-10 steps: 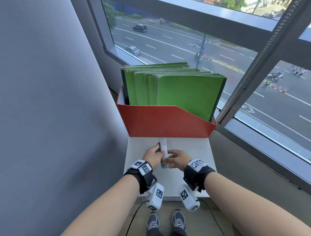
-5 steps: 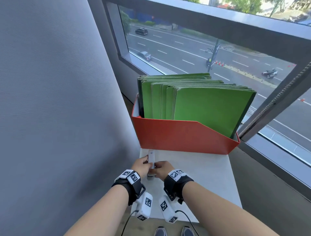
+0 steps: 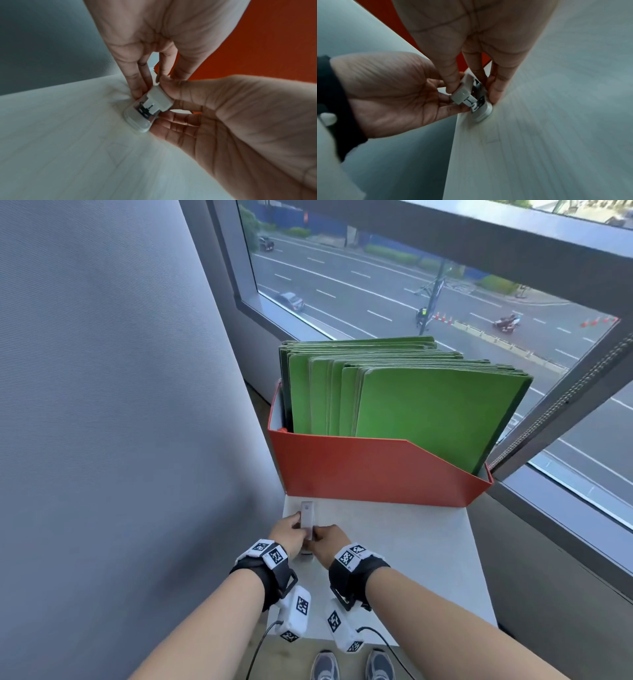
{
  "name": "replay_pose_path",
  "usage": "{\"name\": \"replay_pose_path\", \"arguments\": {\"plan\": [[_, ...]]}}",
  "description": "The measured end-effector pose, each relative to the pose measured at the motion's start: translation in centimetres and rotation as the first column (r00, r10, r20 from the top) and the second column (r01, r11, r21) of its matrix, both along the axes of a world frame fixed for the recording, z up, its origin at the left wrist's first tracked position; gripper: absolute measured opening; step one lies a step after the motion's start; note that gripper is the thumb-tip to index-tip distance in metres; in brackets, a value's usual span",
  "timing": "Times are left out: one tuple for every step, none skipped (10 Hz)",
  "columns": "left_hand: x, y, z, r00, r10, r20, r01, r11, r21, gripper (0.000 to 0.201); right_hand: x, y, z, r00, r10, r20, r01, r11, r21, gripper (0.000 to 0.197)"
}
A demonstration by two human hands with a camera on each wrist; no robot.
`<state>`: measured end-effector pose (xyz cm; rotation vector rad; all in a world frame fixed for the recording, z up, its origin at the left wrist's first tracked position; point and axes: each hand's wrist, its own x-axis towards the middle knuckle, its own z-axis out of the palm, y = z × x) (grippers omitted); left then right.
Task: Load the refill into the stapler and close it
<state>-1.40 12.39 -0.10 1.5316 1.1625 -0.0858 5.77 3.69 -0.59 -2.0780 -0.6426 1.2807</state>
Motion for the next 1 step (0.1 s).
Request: {"name": "replay_pose_path", "arguments": {"plan": [[-0.05,-0.69,1.32,1.0,-0.008,0.002,0.008,0.999,0.045,0.043,0.6,-0.54,1.02,1.0,-0.015,-0.013,0.015,1.0,-0.013,0.029]]}}
